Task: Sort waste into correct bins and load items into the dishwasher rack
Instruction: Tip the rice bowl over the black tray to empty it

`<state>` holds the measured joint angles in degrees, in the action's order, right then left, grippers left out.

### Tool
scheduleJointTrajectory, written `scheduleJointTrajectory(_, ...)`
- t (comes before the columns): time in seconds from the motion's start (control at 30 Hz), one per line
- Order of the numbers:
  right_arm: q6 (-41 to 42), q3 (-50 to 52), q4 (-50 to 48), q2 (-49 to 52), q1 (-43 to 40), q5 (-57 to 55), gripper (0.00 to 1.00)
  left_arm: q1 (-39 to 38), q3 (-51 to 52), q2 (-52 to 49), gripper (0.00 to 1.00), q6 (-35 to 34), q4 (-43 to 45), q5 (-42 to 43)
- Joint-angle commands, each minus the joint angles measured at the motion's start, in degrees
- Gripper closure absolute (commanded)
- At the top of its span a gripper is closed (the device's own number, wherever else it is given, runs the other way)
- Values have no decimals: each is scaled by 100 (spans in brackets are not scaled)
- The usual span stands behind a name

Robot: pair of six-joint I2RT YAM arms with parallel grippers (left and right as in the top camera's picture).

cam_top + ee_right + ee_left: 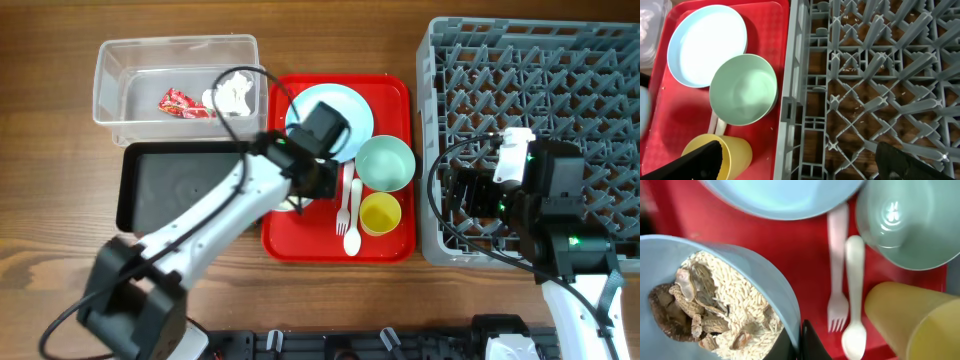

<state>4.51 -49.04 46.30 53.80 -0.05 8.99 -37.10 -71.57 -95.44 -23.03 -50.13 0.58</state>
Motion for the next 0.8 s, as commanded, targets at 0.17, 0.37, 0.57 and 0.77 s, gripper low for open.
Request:
scheduleJointTrajectory(0.17, 15, -138, 7, 11, 9, 96, 0, 2127, -76, 525, 96, 848, -286, 2190)
scheduleJointTrajectory(0.37, 17, -136, 7, 11, 9, 96, 0, 3926, 437, 168, 96, 2083, -245, 4166)
scheduleJointTrajectory(0.57, 13, -136, 9, 11, 9, 96, 0, 5250, 1003, -271, 96, 3163, -240, 5744)
scheduleJointTrajectory(0.77, 13, -136, 13, 11, 9, 96, 0, 6133, 1246, -584, 96, 3635, -273, 7593)
